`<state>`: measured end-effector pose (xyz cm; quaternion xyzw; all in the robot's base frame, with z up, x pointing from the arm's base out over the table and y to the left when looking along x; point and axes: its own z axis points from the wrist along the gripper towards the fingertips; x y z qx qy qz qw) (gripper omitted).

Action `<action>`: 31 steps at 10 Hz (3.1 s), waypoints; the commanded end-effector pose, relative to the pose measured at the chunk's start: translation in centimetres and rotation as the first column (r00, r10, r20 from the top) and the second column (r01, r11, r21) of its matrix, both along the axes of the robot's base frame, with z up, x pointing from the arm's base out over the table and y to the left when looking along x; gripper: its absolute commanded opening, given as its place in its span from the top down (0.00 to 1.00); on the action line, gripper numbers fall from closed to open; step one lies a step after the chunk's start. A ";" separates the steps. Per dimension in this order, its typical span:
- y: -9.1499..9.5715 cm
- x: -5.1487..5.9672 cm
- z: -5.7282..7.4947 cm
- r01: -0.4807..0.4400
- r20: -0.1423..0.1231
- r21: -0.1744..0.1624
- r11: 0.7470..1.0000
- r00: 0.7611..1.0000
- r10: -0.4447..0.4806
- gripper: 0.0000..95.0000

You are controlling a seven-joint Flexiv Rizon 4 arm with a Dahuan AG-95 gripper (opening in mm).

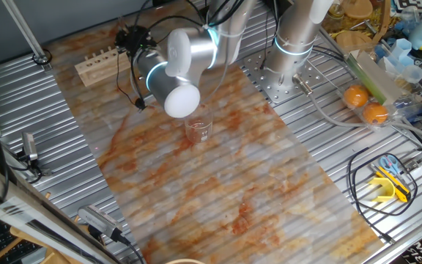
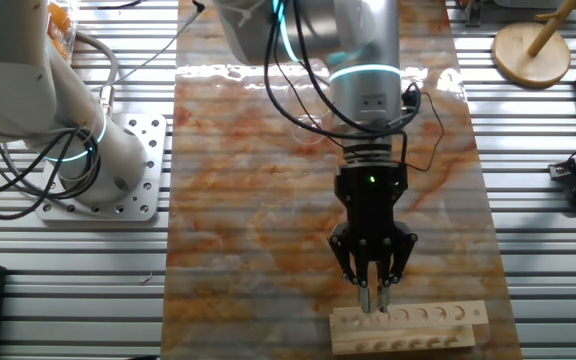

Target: Pour out the test tube

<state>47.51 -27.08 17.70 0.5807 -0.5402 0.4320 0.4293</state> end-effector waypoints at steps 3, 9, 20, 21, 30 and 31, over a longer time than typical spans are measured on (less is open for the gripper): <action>0.5 -0.5 0.9 0.001 0.002 0.004 1.000 1.000 -0.001 1.00; 2.1 -0.7 3.7 0.014 0.011 0.041 0.999 1.000 -0.014 1.00; 6.8 -1.1 7.6 0.029 0.044 0.142 0.989 0.998 -0.035 1.00; 7.1 -1.1 7.8 0.029 0.046 0.153 0.988 0.998 -0.036 1.00; 9.5 -0.8 9.7 0.030 0.052 0.309 0.951 0.998 -0.048 1.00; 9.6 -0.9 9.8 0.030 0.053 0.321 0.947 0.997 -0.050 1.00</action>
